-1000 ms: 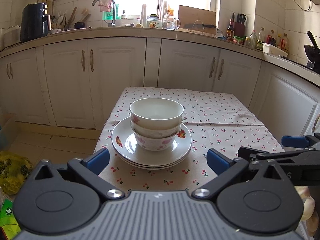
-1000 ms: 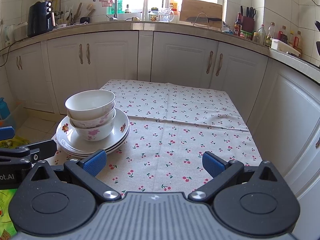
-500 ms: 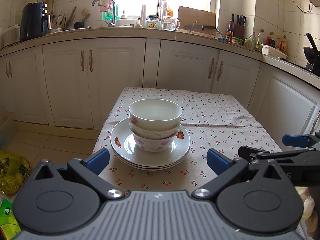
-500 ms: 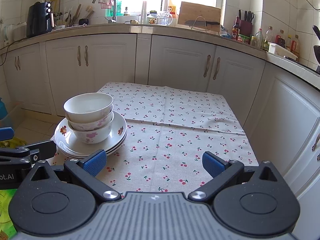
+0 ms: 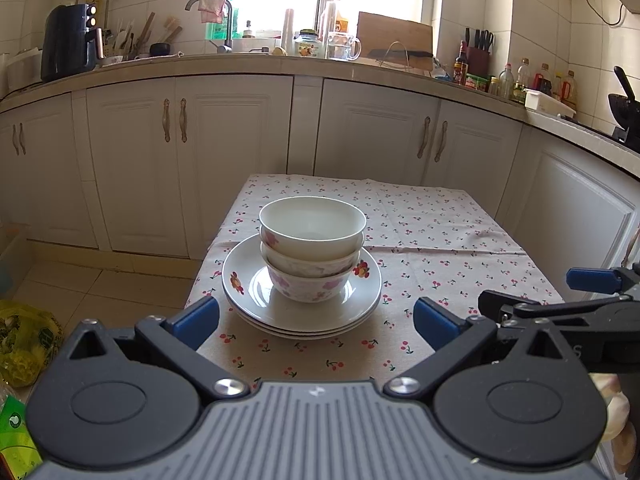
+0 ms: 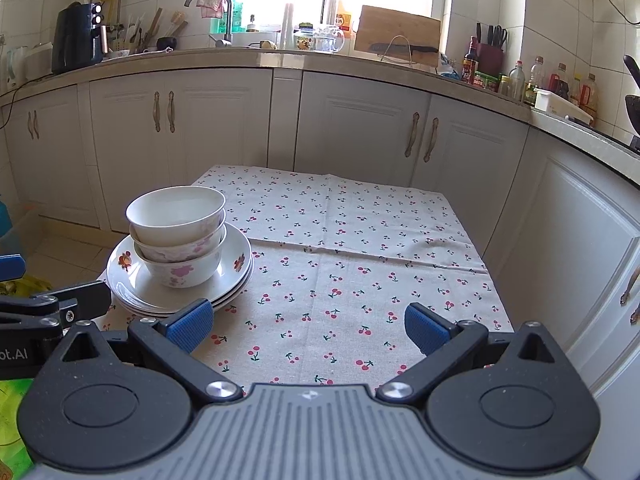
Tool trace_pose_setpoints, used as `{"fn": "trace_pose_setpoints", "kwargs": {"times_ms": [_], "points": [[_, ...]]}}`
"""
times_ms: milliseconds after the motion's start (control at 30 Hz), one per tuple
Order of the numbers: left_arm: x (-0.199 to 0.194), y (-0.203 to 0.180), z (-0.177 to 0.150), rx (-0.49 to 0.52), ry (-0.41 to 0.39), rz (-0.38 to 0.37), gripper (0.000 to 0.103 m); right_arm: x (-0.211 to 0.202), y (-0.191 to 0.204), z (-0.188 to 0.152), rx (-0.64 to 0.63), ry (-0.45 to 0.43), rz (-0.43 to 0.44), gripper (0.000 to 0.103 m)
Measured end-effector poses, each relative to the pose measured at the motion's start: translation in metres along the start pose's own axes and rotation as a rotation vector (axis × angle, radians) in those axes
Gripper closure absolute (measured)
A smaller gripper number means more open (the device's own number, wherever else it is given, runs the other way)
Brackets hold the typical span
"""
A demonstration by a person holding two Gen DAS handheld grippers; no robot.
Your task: Organize plates and bowls
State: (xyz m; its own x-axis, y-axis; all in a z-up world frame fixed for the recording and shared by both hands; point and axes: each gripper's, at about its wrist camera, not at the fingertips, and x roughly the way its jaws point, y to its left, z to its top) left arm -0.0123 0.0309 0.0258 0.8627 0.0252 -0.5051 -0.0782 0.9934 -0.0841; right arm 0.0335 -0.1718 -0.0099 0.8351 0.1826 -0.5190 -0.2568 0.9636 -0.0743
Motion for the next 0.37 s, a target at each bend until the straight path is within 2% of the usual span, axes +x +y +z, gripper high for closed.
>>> {"fn": "trace_pose_setpoints", "kwargs": {"times_ms": [367], "points": [[-0.0002,-0.0009,-0.0006,-0.001,-0.004,-0.002,0.001,-0.0015,-0.0014,0.0000,0.003,-0.004,-0.003,0.000]]}}
